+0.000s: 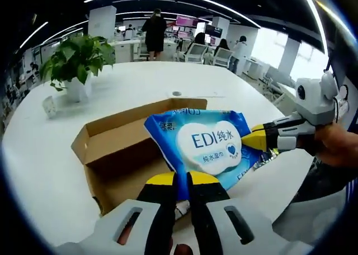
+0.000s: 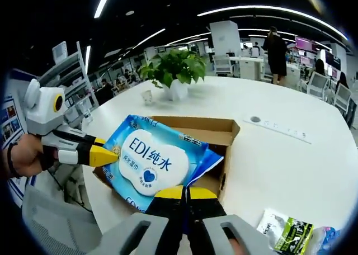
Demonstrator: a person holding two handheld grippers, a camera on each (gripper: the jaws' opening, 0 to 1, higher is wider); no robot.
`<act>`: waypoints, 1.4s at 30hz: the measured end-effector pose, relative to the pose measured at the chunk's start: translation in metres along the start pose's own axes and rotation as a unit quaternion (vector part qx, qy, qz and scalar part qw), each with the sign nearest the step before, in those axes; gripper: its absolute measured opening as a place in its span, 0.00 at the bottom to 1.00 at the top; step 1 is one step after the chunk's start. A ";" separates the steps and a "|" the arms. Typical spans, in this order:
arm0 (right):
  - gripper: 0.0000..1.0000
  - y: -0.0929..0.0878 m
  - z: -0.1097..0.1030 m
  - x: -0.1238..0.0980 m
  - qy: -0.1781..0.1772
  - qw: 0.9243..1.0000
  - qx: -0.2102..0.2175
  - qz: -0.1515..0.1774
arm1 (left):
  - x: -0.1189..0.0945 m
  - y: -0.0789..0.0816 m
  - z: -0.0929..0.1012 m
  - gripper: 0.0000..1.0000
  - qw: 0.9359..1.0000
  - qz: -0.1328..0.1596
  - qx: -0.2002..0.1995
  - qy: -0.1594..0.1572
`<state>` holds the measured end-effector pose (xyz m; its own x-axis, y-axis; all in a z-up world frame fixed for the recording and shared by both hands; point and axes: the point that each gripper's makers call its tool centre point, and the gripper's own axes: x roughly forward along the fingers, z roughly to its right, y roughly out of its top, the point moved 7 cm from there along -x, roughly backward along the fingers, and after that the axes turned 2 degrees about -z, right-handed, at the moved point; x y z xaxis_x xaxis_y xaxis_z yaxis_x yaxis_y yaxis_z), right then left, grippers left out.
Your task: Operate the shoe box by opening the lid, removing the specified soft item, and placing it in the target area until the item is outside and the box remains undamaged.
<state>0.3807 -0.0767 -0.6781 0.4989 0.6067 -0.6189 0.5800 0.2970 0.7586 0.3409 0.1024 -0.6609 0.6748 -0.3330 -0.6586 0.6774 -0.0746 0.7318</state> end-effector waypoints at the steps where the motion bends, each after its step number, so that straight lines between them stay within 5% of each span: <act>1: 0.00 -0.002 0.003 -0.006 -0.005 1.000 0.002 0.002 | 0.001 0.001 0.004 0.05 1.000 0.001 0.004 -0.004; 16: 0.00 -0.036 0.039 -0.064 -0.053 0.998 0.039 0.013 | 0.027 0.008 0.062 0.05 0.997 -0.011 0.054 -0.057; 42: 0.00 -0.091 0.092 -0.105 -0.088 0.991 0.103 0.013 | 0.062 0.002 0.134 0.05 0.987 -0.048 0.108 -0.109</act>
<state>0.3345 -0.2354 -0.7009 0.6097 0.4692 -0.6388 0.6752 0.1147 0.7287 0.3448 -0.0446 -0.6771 0.5154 -0.5071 -0.6908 0.6417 -0.3059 0.7033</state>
